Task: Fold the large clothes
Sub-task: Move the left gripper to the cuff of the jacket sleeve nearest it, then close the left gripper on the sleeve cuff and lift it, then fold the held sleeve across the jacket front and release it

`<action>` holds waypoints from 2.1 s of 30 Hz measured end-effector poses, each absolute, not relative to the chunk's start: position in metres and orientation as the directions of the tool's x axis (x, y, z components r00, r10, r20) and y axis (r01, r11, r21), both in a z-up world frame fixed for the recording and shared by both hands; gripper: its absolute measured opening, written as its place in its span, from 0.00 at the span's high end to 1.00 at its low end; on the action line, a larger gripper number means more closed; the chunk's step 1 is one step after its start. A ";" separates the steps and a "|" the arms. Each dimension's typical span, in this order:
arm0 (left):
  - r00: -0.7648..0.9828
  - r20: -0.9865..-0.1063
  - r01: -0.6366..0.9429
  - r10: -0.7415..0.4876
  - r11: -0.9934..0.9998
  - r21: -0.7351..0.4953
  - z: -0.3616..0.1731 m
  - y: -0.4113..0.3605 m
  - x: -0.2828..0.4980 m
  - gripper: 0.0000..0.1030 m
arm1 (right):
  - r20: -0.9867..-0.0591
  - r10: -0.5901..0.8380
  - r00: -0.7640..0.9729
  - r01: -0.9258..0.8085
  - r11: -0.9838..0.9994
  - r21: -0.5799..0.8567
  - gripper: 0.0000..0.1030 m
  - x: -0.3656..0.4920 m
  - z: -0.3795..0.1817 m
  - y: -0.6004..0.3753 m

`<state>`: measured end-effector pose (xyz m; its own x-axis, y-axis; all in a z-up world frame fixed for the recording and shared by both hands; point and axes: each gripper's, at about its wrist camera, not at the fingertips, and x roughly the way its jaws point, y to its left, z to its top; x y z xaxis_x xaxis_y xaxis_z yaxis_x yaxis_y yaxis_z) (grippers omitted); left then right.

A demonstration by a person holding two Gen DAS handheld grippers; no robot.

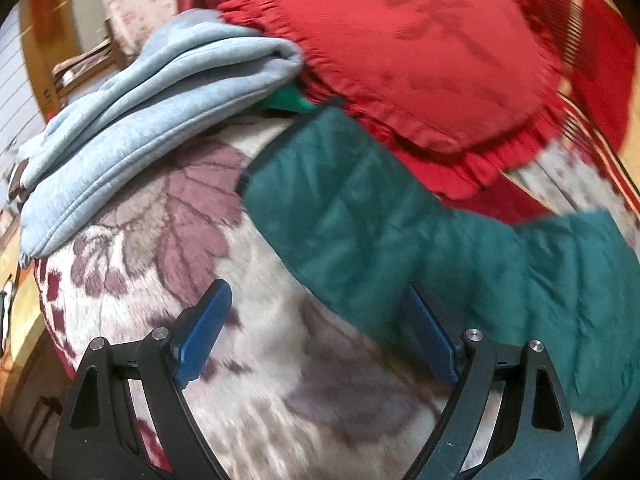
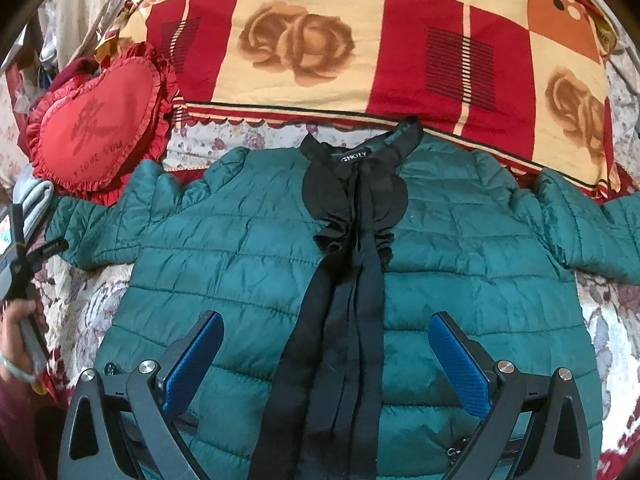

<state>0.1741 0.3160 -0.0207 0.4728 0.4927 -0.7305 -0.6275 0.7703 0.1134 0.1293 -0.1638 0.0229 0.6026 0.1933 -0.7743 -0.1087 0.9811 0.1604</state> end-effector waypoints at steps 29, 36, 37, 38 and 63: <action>0.592 -0.734 -0.577 0.333 0.811 -0.098 -0.011 0.347 0.224 0.89 | -0.785 0.193 0.588 -0.104 0.981 0.163 0.02 0.131 0.019 -0.168; 0.696 -0.694 -0.423 0.182 0.885 -0.192 0.043 0.280 0.210 0.89 | -0.780 0.175 0.601 -0.070 0.983 0.167 0.02 0.124 0.027 -0.187; 0.710 -0.687 -0.396 0.157 0.895 -0.204 0.051 0.268 0.207 0.89 | -0.780 0.175 0.600 -0.066 0.983 0.169 0.02 0.123 0.028 -0.189; 0.720 -0.680 -0.371 0.137 0.904 -0.211 0.058 0.258 0.201 0.89 | -0.781 0.174 0.600 -0.063 0.983 0.170 0.02 0.121 0.028 -0.191; 0.692 -0.706 0.013 -0.150 0.981 -0.196 0.080 0.025 0.181 0.89 | -0.774 0.144 0.616 0.027 0.979 0.203 0.02 0.090 0.032 -0.260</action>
<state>0.1813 0.0253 0.0799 0.6918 -0.1502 -0.7063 0.0131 0.9806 -0.1958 0.0902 -0.2603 0.0319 0.6160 0.1438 -0.7745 0.0266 0.9788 0.2029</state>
